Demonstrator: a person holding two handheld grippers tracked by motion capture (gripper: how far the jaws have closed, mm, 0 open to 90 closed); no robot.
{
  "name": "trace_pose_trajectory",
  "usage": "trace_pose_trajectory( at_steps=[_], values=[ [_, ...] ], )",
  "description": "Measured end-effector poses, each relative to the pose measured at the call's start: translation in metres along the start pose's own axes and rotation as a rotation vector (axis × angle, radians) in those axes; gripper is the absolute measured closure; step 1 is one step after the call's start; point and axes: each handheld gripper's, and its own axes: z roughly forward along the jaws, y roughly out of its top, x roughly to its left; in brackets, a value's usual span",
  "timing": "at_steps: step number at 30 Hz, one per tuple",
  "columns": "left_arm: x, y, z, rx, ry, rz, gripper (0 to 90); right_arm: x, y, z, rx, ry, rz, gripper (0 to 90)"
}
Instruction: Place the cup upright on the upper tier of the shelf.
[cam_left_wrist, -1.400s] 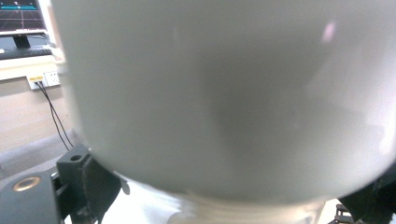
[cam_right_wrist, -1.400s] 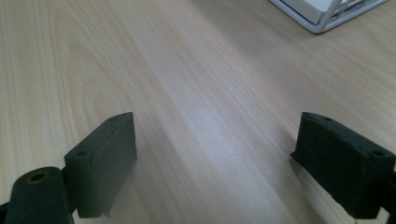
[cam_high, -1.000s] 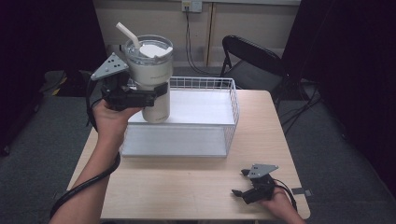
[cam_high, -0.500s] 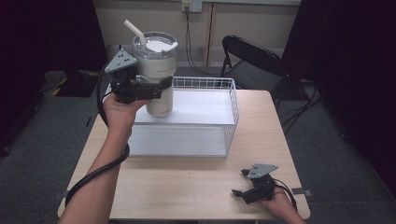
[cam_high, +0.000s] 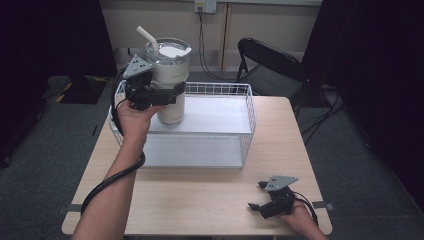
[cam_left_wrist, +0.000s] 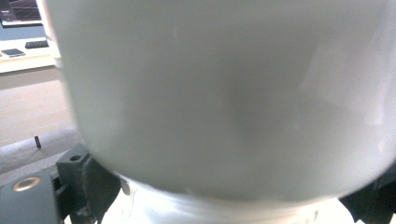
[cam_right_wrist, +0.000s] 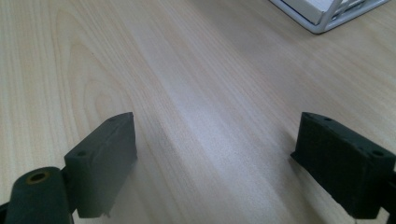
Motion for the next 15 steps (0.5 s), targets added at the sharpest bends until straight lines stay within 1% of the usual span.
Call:
trace_pose_trajectory(
  at_steps=[1,3,5,6,11,12,13,15],
  values=[
    [0.000,-0.001,0.001,0.003,0.003,0.006,8.8,0.000,0.000,0.000,0.000,0.000,0.000,12.2],
    [0.000,-0.002,0.002,0.007,0.008,0.007,8.8,0.000,0.000,0.000,0.000,0.000,0.000,12.2],
    [0.000,-0.004,0.004,0.004,0.008,0.000,8.8,0.000,0.000,0.000,0.000,0.001,0.000,12.3],
    [0.001,-0.004,0.004,0.013,0.009,0.008,8.8,0.000,0.000,0.000,0.000,0.001,0.000,12.3],
    [0.001,-0.009,0.006,0.012,0.017,0.004,8.7,0.000,0.000,0.000,0.000,0.000,0.000,12.3],
    [0.002,-0.009,0.006,0.014,0.020,0.009,8.7,0.000,0.000,0.000,0.000,0.000,0.000,12.3],
    [0.002,-0.010,0.007,0.000,0.017,-0.006,8.7,0.000,0.000,0.000,0.000,0.000,0.000,12.3],
    [0.004,-0.011,0.006,-0.002,0.018,-0.012,8.7,0.000,0.000,0.000,0.000,0.001,0.000,12.3]
  ],
)
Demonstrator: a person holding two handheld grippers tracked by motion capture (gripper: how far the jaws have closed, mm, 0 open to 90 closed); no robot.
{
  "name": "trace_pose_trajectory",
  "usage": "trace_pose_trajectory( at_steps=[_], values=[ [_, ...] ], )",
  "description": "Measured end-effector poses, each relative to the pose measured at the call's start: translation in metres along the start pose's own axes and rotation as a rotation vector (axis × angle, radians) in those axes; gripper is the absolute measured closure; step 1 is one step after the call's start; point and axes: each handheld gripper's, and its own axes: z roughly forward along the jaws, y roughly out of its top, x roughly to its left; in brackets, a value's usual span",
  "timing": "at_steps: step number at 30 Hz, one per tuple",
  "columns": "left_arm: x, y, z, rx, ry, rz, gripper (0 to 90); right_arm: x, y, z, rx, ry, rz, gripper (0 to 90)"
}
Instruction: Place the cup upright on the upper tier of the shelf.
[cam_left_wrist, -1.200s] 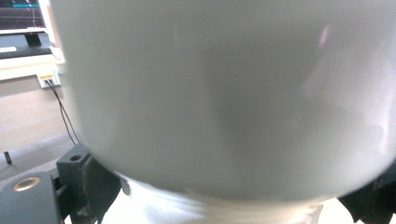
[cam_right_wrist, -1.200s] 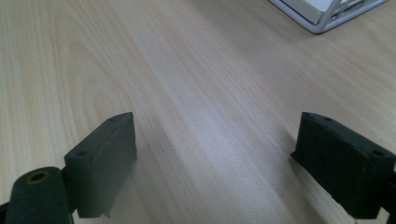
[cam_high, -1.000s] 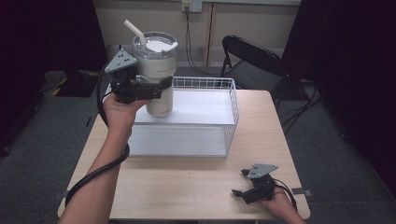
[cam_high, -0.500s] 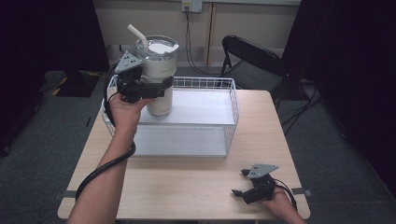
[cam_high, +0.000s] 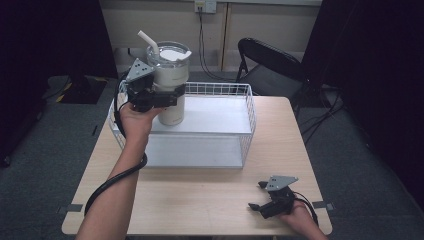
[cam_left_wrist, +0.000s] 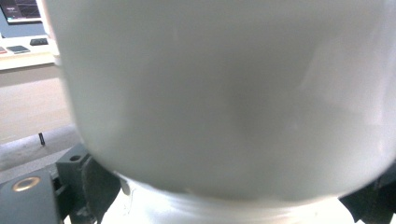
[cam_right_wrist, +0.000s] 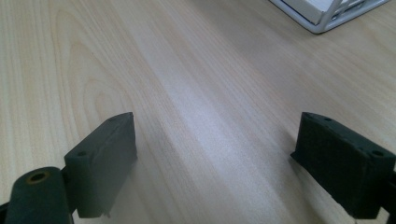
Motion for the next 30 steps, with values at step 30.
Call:
trace_pose_trajectory(
  at_steps=[30],
  values=[
    [0.003,-0.004,-0.011,0.011,-0.015,0.008,8.6,0.000,0.000,0.000,0.000,-0.001,0.000,12.3]
  ],
)
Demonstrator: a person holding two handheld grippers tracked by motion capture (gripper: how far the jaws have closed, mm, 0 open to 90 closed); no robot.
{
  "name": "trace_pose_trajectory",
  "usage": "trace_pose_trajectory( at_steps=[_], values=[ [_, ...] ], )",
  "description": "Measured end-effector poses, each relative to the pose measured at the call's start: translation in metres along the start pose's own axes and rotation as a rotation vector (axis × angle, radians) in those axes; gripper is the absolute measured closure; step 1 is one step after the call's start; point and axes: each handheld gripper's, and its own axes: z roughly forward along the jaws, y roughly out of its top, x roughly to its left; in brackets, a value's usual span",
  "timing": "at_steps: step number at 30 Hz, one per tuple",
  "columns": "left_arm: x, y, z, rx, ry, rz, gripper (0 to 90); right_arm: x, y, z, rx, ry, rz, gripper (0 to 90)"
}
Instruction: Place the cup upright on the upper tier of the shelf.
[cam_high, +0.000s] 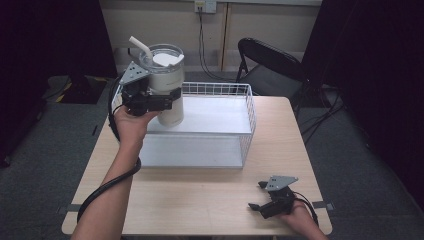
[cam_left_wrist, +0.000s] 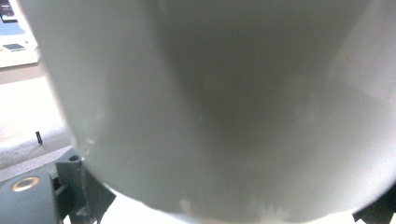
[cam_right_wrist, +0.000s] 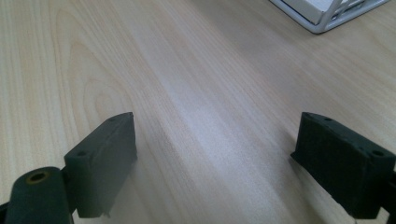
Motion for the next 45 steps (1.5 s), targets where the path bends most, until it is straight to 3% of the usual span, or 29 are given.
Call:
trace_pose_trajectory(
  at_steps=[17,25,31,40,45],
  values=[
    [0.000,0.001,-0.004,0.018,-0.006,0.000,8.5,0.000,-0.001,-0.001,0.000,-0.002,0.003,12.2],
    [0.002,-0.001,-0.010,0.003,-0.018,-0.010,8.4,0.000,-0.001,-0.001,0.000,-0.002,0.002,12.3],
    [-0.001,0.000,-0.005,0.013,0.010,-0.012,8.7,0.000,-0.002,-0.002,-0.001,-0.004,0.002,12.2],
    [0.000,-0.001,-0.009,0.012,0.005,-0.012,8.6,-0.001,-0.003,-0.003,-0.001,-0.008,0.006,12.2],
    [0.001,-0.002,-0.013,0.002,-0.012,-0.036,8.0,-0.001,-0.003,-0.003,0.000,-0.010,0.009,12.3]
  ],
)
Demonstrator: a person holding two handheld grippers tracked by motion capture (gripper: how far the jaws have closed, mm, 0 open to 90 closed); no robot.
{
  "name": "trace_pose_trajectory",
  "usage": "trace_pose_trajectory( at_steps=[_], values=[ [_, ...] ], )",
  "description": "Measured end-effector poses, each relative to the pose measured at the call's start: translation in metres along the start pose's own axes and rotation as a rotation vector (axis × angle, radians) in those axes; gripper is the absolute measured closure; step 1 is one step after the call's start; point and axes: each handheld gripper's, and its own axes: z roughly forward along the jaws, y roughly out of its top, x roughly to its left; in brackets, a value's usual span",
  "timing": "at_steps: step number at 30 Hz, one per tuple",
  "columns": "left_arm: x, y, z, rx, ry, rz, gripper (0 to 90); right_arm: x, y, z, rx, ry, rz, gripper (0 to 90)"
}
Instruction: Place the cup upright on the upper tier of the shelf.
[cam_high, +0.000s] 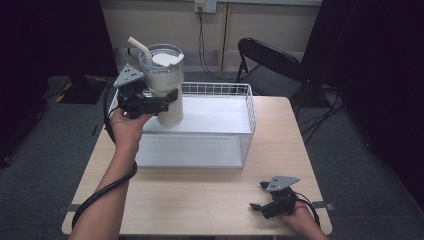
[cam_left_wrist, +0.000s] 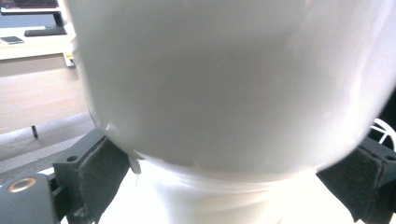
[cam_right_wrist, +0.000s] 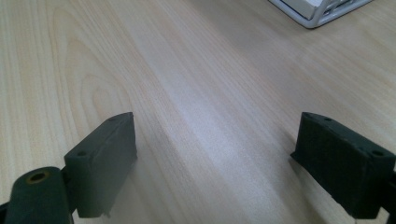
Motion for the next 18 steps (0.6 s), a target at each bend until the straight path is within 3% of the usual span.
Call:
trace_pose_trajectory(
  at_steps=[10,18],
  values=[
    [0.003,-0.002,-0.025,-0.024,-0.015,0.010,8.3,0.000,0.000,0.000,0.001,0.000,0.000,12.2],
    [0.005,-0.014,-0.043,0.001,-0.026,0.032,9.5,-0.001,0.000,0.000,0.001,0.003,-0.003,12.2]
  ],
)
